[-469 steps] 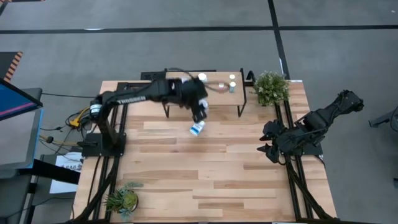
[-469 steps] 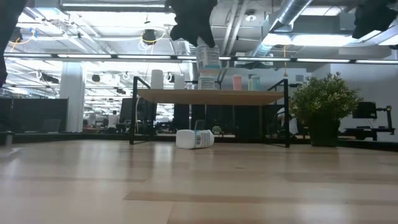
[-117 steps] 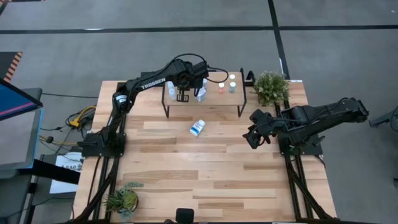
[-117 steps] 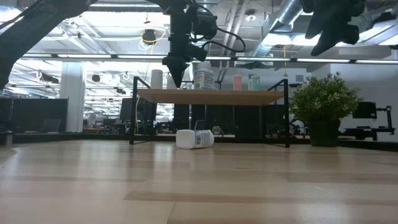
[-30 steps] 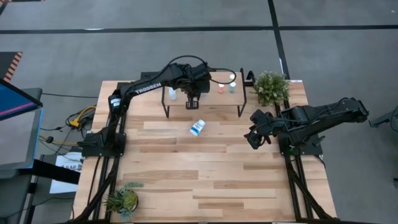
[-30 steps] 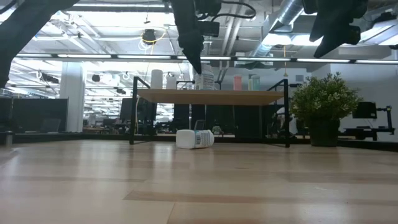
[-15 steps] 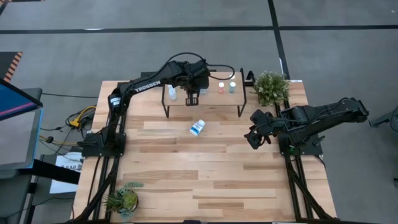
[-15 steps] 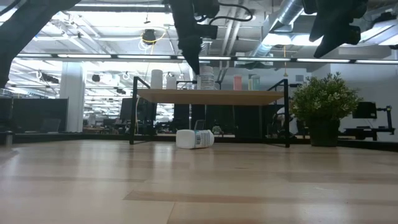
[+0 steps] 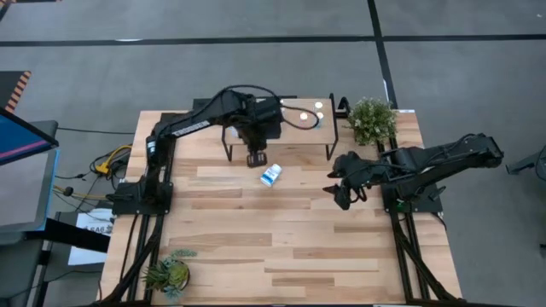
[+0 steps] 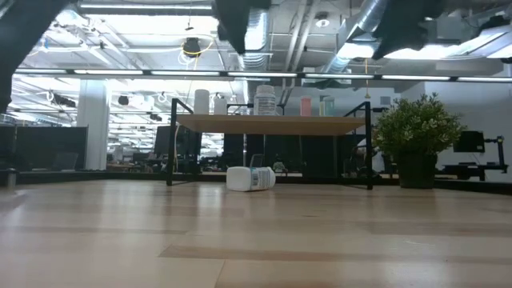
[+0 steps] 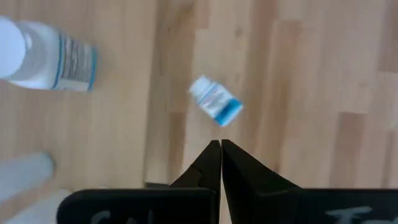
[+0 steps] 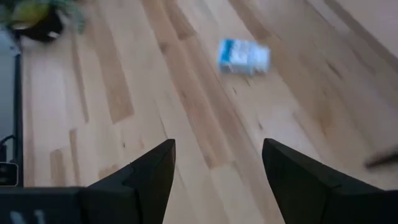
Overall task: Pick and place medicine bottles onto shelf by color
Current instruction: Put the white medicine bottle on the shelf aligned with the other white medicine bottles
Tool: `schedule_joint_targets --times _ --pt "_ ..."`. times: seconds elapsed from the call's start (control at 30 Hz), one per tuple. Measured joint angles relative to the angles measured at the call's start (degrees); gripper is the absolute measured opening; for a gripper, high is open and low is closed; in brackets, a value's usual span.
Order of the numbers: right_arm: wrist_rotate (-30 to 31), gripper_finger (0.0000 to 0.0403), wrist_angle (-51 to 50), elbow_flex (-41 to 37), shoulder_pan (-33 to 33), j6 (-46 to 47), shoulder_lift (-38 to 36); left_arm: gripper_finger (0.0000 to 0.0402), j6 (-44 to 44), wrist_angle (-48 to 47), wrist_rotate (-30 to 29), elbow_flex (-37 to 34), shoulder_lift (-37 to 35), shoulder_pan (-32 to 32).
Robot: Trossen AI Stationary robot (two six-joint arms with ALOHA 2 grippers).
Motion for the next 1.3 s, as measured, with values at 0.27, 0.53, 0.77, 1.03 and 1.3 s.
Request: schedule_joint_targets --times 0.27,0.53,0.77,1.03,1.3 --pt "-0.02 0.0265 2.02 0.46 -2.72 -6.17 8.4 0.0 -13.89 0.36 -4.25 -10.08 -9.75 -8.13" --pt "-0.02 0.0265 2.0 0.54 -3.88 1.52 13.03 0.0006 -23.99 1.32 -6.73 -26.81 -14.99 -15.3" --pt "-0.02 0.0265 1.97 0.56 -3.77 4.1 9.01 0.0081 -34.22 0.84 -6.71 -37.49 -16.68 -18.89" --pt "-0.02 0.0265 1.08 0.56 -3.77 4.1 2.69 0.0204 -45.35 4.53 -3.46 -46.2 -16.83 -24.46" --pt "-0.02 0.0265 -3.67 0.56 -3.78 3.33 -1.76 0.029 -58.42 21.23 -7.07 -56.69 -20.7 -34.85"
